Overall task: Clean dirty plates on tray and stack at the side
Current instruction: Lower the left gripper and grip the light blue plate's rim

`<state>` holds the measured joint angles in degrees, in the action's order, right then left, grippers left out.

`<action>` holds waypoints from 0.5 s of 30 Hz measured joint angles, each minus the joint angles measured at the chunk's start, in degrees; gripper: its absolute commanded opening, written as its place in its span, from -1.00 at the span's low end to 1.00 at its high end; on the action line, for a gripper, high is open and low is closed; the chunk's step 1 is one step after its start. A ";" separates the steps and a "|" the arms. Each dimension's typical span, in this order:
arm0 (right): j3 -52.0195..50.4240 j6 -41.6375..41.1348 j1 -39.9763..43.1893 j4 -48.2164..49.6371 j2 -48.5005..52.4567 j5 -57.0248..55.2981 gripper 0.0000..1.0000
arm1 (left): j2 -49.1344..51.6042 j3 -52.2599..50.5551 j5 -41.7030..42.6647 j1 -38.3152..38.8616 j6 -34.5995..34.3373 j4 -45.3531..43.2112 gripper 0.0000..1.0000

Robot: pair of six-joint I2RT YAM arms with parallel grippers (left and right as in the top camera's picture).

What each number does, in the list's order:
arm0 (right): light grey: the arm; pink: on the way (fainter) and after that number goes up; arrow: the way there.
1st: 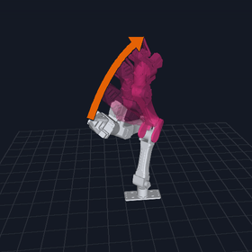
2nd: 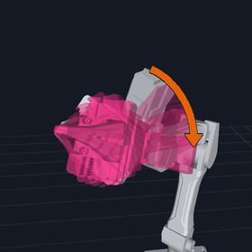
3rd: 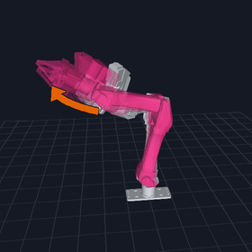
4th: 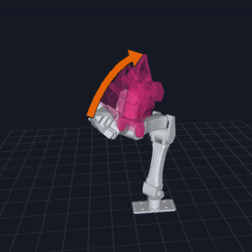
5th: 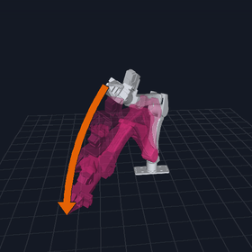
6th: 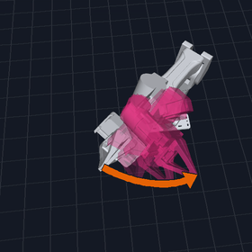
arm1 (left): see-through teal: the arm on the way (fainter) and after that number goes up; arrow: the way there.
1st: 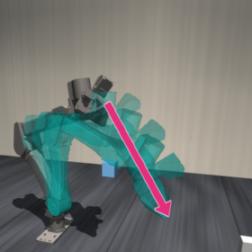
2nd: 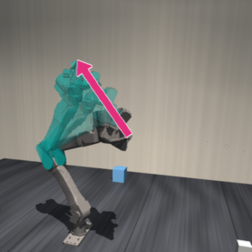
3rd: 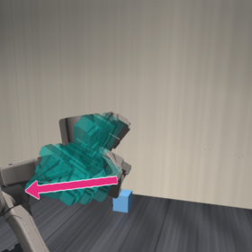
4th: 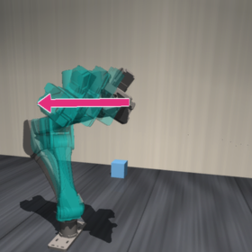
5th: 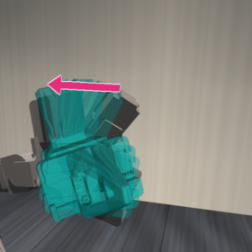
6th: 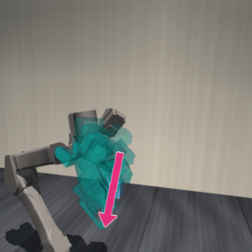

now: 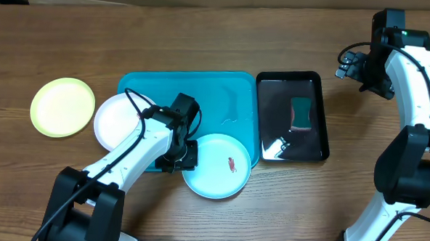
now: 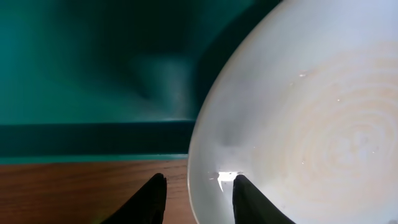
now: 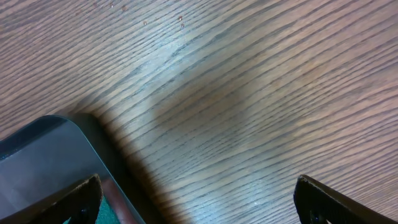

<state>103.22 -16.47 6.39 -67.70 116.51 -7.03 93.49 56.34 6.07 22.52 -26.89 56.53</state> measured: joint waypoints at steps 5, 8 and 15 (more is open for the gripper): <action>0.00 0.00 0.00 -0.02 0.00 0.00 1.00 | 0.00 0.00 -0.83 0.00 -0.17 -0.09 -0.44; 0.00 0.00 0.00 -0.02 0.00 0.00 1.00 | 0.00 -0.09 -1.01 0.00 -0.20 -0.81 -0.49; 0.00 0.00 0.00 -0.02 0.00 0.00 1.00 | 0.00 -3.08 -1.22 0.00 -0.39 -3.15 -0.68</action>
<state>103.22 -16.47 6.39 -67.72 116.51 -7.03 93.49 53.25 4.84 22.52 -27.29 53.39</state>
